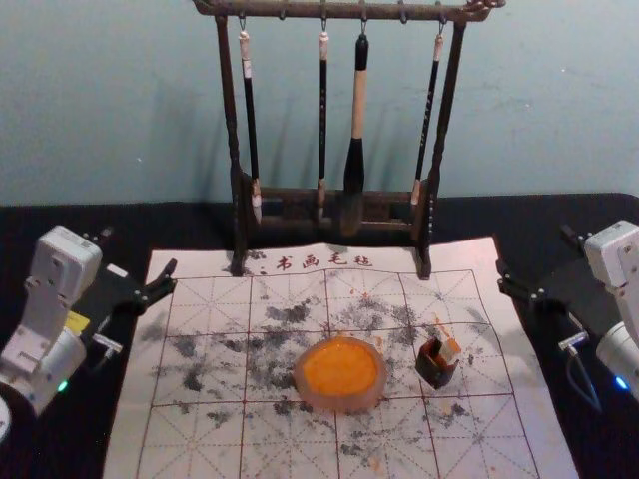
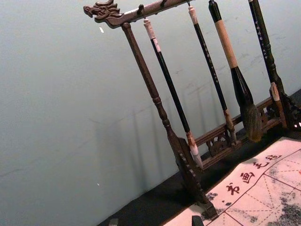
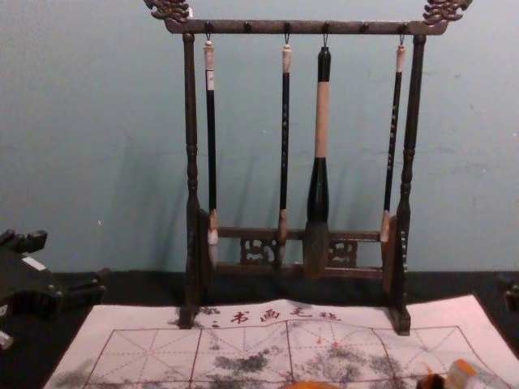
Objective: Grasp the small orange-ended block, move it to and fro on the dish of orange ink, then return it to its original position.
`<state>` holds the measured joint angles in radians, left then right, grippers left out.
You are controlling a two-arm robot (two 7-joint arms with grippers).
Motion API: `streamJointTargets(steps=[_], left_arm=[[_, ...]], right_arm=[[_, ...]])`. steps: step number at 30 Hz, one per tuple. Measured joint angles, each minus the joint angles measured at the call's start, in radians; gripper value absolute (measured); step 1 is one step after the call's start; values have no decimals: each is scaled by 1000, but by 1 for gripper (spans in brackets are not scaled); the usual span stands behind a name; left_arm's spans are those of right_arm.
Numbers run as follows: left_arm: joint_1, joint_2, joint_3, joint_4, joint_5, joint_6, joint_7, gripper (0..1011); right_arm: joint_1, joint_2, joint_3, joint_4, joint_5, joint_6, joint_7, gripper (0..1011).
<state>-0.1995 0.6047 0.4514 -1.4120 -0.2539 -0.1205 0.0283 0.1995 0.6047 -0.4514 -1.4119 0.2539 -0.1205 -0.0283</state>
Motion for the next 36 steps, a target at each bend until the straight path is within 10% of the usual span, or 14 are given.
streamJointTargets(steps=[21, 36], left_arm=[[0, 0, 0, 0, 0, 0, 0, 1010], [0, 0, 0, 0, 0, 0, 0, 1010]], right_arm=[[-16, 6, 10, -15, 5, 0, 9, 1002], [-293, 156, 107, -255, 156, 51, 152, 1002]])
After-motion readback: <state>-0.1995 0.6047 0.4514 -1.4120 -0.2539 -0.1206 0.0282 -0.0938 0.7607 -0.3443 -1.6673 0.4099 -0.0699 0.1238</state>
